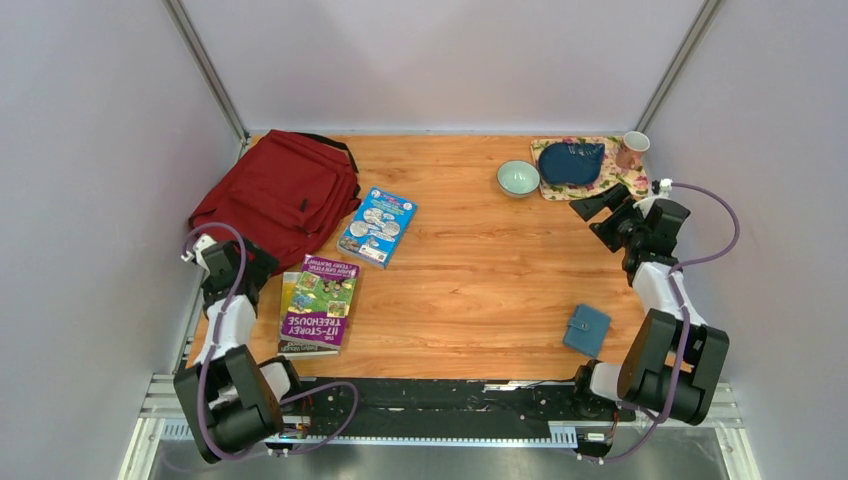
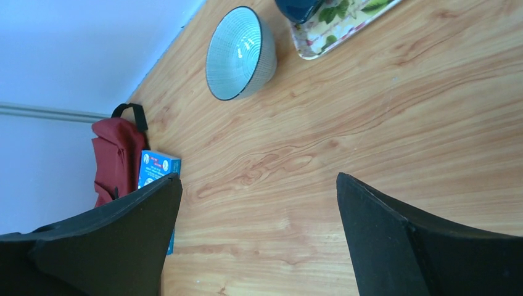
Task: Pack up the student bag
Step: Pick up the student bag at the center of the board, then place the student bag at the center of the board.
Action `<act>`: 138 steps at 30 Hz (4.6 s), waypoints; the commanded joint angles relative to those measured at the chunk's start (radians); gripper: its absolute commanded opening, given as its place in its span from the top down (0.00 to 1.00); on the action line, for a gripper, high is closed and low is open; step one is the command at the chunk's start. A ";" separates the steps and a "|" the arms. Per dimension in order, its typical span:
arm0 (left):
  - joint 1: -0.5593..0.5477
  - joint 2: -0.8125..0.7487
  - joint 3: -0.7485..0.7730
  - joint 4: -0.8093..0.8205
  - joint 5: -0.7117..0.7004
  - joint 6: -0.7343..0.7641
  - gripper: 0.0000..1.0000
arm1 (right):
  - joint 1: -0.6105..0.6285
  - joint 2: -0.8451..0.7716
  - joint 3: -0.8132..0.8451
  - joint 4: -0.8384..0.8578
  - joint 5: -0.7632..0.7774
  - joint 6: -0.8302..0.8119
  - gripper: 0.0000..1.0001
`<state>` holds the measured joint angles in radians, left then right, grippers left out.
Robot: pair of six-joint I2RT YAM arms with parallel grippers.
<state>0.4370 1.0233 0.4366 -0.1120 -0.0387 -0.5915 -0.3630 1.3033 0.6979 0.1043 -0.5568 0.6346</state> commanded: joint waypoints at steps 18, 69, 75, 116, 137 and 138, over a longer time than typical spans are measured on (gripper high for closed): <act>0.058 0.207 0.140 0.264 0.304 -0.100 1.00 | 0.001 -0.108 -0.034 0.041 -0.167 0.017 0.00; -0.792 0.744 1.580 0.413 0.769 -0.298 1.00 | 0.282 -0.387 0.153 -0.465 0.642 -0.075 0.00; -0.997 0.885 1.720 0.359 0.809 -0.283 1.00 | 0.179 -0.397 0.170 -0.538 0.635 -0.085 0.00; -1.052 0.041 -0.188 0.454 0.122 -0.228 1.00 | 0.555 -0.605 -0.004 -1.093 0.317 0.180 0.02; -1.072 0.037 -0.196 0.454 0.057 -0.314 1.00 | 0.886 -0.748 -0.198 -0.994 0.103 0.453 0.01; -1.072 0.034 -0.197 0.457 0.054 -0.318 1.00 | 0.897 -0.753 -0.207 -0.993 0.101 0.459 0.01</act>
<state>-0.6315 1.0740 0.2489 0.3180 0.0654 -0.8825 0.5091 0.5724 0.4522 -0.9001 -0.4213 1.0504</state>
